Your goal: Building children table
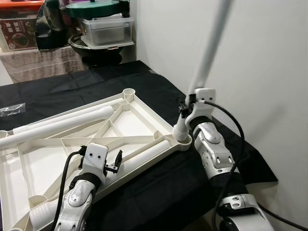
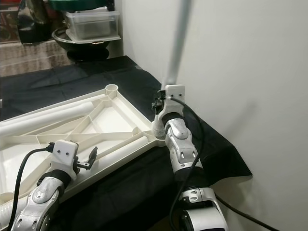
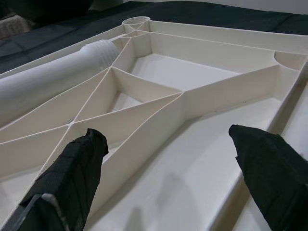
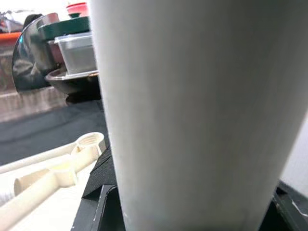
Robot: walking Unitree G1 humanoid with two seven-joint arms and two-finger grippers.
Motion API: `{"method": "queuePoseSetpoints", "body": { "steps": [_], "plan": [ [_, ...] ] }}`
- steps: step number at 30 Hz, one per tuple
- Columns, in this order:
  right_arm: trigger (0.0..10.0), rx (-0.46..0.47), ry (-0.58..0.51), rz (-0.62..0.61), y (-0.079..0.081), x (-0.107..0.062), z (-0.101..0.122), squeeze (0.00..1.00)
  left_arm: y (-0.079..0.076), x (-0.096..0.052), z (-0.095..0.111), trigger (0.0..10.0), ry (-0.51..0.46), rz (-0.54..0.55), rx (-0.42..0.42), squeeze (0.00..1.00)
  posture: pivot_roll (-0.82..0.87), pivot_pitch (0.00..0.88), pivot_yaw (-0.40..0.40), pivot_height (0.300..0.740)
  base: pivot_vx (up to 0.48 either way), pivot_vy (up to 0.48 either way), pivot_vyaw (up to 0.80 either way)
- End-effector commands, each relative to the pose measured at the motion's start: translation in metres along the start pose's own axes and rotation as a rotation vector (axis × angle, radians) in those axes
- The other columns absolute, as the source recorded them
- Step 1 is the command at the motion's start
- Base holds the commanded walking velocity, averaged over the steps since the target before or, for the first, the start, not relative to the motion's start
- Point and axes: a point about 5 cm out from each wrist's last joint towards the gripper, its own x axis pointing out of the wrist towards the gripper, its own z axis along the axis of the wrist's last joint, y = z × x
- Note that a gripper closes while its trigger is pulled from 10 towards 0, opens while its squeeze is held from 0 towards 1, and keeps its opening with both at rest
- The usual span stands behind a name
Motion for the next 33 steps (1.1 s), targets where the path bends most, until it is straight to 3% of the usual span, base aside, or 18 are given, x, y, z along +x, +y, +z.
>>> {"method": "queuePoseSetpoints", "body": {
  "steps": [1, 4, 6, 7, 10, 12, 14, 17, 21, 24, 25, 26, 27, 31, 33],
  "plan": [
    [10.0, 0.009, 0.067, 0.019, 0.004, -0.005, -0.015, 0.0, -0.002, 0.0, -0.003, 10.0, 0.008, -0.002, 0.009, 0.0, 0.06, 0.0, -0.085, 0.74, 0.0, 0.0, 0.0],
    [10.0, -0.028, 0.053, 0.013, 0.0, -0.004, -0.014, 0.0, -0.002, 0.0, -0.004, 10.0, 0.009, 0.0, 0.009, 0.0, 0.06, 0.0, -0.085, 0.74, 0.0, 0.0, 0.0],
    [10.0, -0.136, 0.003, -0.056, -0.019, 0.0, -0.001, 0.0, -0.002, -0.001, -0.005, 10.0, 0.01, 0.001, 0.009, 0.0, 0.05, 0.0, -0.086, 0.74, 0.0, 0.0, 0.0],
    [10.0, -0.136, 0.003, -0.056, -0.019, 0.0, -0.001, 0.0, -0.002, -0.001, -0.005, 10.0, 0.01, 0.001, 0.009, 0.0, 0.05, 0.0, -0.086, 0.74, 0.0, 0.0, 0.0],
    [10.0, -0.316, -0.081, -0.146, -0.047, 0.004, 0.021, 0.0, -0.003, -0.001, -0.005, 10.0, 0.008, -0.001, 0.007, 0.0, 0.05, 0.0, -0.083, 0.74, 0.0, 0.0, 0.0],
    [10.0, -0.34, -0.095, -0.164, -0.052, 0.005, 0.026, 0.0, -0.004, -0.001, -0.004, 10.0, 0.007, -0.001, 0.006, 0.0, 0.05, 0.0, -0.083, 0.74, 0.0, 0.0, 0.0],
    [10.0, -0.452, -0.145, -0.208, -0.063, 0.004, 0.039, 0.0, -0.004, -0.001, -0.004, 10.0, 0.007, -0.001, 0.005, 0.0, 0.05, 0.0, -0.082, 0.74, 0.0, 0.0, 0.0],
    [10.0, -0.487, -0.155, -0.229, -0.07, 0.003, 0.045, 0.0, -0.004, -0.001, -0.005, 10.0, 0.008, -0.002, 0.006, 0.0, 0.04, 0.0, -0.082, 0.74, 0.0, 0.0, 0.0],
    [10.0, -0.452, -0.042, -0.135, -0.056, -0.003, 0.014, 0.0, -0.004, -0.001, -0.005, 10.0, 0.011, -0.005, 0.007, 0.0, 0.05, 0.0, -0.083, 0.74, 0.0, 0.0, 0.0],
    [10.0, -0.44, -0.023, -0.102, -0.048, -0.005, 0.005, 0.0, -0.004, -0.001, -0.005, 10.0, 0.011, -0.003, 0.006, 0.0, 0.05, 0.0, -0.083, 0.74, 0.0, 0.0, 0.0],
    [10.0, -0.426, -0.009, -0.067, -0.037, -0.008, -0.006, 0.0, -0.003, -0.001, -0.005, 10.0, 0.011, -0.001, 0.008, 0.0, 0.05, 0.0, -0.084, 0.74, 0.0, 0.0, 0.0],
    [10.0, -0.426, -0.009, -0.067, -0.037, -0.008, -0.006, 0.0, -0.003, -0.001, -0.005, 10.0, 0.011, -0.001, 0.008, 0.0, 0.05, 0.0, -0.084, 0.74, 0.0, 0.0, 0.0],
    [10.0, -0.417, -0.003, -0.028, -0.024, -0.01, -0.016, 0.0, -0.002, -0.002, -0.005, 10.0, 0.011, 0.001, 0.01, 0.0, 0.06, 0.0, -0.087, 0.74, 0.0, 0.0, 0.0],
    [10.0, -0.41, 0.007, -0.005, -0.015, -0.01, -0.023, 0.0, -0.001, -0.002, -0.005, 10.0, 0.01, 0.004, 0.012, 0.0, 0.06, 0.0, -0.087, 0.74, 0.0, 0.0, 0.0],
    [10.0, -0.346, 0.033, -0.005, -0.01, -0.009, -0.031, 0.0, -0.001, -0.002, -0.005, 10.0, 0.009, 0.008, 0.013, 0.0, 0.06, 0.0, -0.092, 0.74, 0.0, 0.0, 0.0]
  ]
}}
